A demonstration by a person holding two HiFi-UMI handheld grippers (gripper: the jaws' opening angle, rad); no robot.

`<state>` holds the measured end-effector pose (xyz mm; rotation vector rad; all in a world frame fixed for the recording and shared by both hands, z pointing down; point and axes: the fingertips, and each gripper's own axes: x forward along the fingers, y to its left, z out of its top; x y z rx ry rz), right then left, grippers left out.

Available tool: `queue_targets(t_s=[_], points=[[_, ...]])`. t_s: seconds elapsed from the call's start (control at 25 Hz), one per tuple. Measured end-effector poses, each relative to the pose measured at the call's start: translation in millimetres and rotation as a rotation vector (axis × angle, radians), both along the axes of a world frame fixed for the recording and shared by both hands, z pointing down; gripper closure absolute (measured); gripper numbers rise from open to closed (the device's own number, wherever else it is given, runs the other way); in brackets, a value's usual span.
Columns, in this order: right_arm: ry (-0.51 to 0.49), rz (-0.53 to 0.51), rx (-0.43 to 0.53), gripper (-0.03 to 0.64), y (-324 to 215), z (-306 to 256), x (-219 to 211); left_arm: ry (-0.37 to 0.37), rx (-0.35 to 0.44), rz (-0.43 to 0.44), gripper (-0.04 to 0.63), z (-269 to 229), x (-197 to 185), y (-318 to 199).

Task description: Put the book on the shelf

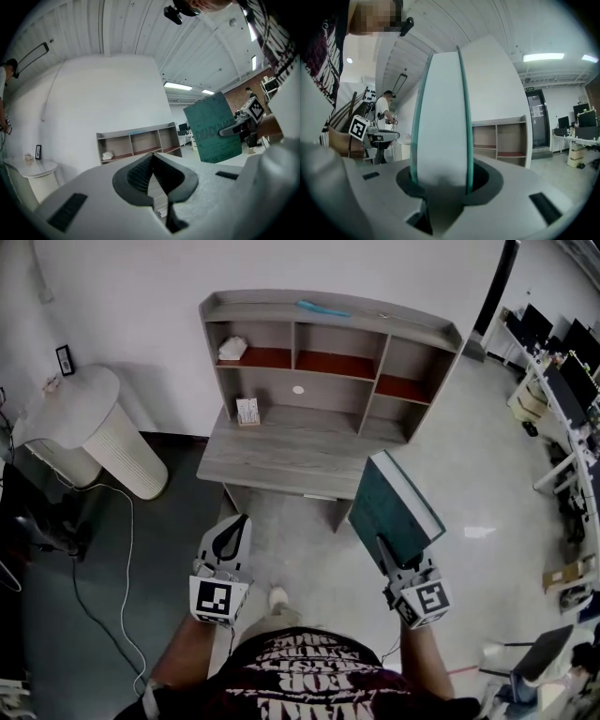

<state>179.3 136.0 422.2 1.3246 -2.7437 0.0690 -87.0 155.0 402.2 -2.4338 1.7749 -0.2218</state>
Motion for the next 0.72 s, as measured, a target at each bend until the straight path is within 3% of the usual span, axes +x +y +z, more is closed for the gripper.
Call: queue_targets(t_s=[0.24,0.72], points=[[-0.01,0.017,-0.004,0.456,-11,4,1,-0.031,-0.045,0.034,0.591,21,13,-8],[0.001,0.005,-0.051,0.456,-37,19,-7,0.036,-0.1,0.065,0.591,35,16,-35]])
